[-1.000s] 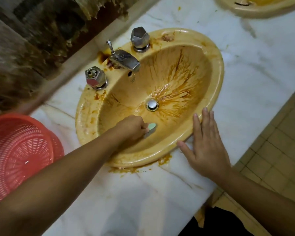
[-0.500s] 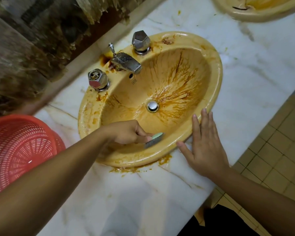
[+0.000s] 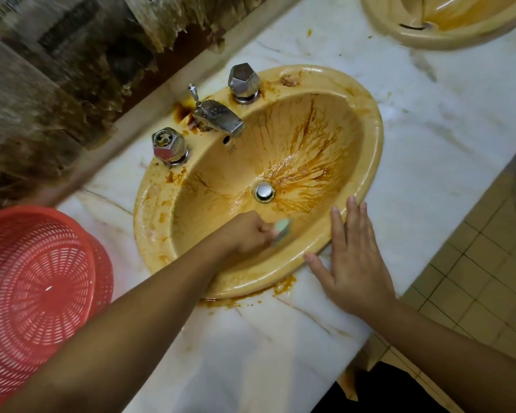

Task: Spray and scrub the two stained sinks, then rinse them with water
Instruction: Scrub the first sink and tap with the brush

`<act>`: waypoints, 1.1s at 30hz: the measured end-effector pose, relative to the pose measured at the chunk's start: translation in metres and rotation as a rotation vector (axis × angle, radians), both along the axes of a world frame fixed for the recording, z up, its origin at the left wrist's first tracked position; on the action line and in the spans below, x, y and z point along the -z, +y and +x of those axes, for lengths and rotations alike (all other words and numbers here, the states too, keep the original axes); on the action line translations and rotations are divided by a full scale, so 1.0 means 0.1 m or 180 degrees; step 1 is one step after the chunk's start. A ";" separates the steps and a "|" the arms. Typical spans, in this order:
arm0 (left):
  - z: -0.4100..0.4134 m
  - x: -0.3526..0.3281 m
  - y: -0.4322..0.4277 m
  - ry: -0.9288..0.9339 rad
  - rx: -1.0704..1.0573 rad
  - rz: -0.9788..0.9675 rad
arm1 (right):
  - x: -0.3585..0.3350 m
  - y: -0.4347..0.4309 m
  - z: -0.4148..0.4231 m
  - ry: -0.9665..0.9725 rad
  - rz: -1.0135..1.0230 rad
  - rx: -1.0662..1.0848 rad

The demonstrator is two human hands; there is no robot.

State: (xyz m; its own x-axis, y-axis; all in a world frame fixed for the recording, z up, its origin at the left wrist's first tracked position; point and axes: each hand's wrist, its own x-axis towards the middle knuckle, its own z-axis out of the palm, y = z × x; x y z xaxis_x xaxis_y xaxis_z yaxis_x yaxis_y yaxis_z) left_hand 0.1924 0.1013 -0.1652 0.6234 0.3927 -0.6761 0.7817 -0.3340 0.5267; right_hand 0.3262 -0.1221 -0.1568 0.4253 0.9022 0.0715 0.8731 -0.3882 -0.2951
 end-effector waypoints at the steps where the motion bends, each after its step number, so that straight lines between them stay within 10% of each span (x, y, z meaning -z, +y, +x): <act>1: -0.02 0.10 0.02 0.0241 0.0039 0.0532 | 0.00 0.00 0.00 -0.0004 -0.0031 0.0000; 3: 0.00 0.12 0.05 0.0453 0.0039 0.0875 | -0.01 -0.01 0.00 -0.0016 -0.0048 -0.0001; 9: -0.10 -0.30 0.02 -0.0207 -0.0119 -0.1169 | -0.01 0.00 0.00 0.0018 -0.0025 -0.0001; 14: -0.06 0.02 -0.05 0.0635 0.0225 0.1213 | -0.02 0.00 0.00 -0.0026 -0.0006 -0.0016; 20: 0.43 -0.36 -0.16 -0.0534 -0.0531 -0.0938 | -0.02 0.00 -0.01 -0.0004 0.0003 0.0007; 26: 0.23 0.12 0.01 0.0400 -0.0183 0.1636 | -0.02 0.00 0.00 0.0010 -0.0042 0.0019; 33: 0.57 -0.22 -0.22 -0.0886 -0.0753 -0.1062 | -0.03 0.00 0.00 0.0052 -0.0005 -0.0008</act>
State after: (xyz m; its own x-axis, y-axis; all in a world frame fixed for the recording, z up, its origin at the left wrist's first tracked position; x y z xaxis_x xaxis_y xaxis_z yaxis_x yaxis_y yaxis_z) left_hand 0.2495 0.0798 -0.1436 0.7182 0.3357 -0.6095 0.6300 0.0582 0.7744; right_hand 0.3259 -0.1217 -0.1535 0.4241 0.9034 0.0632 0.8691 -0.3864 -0.3088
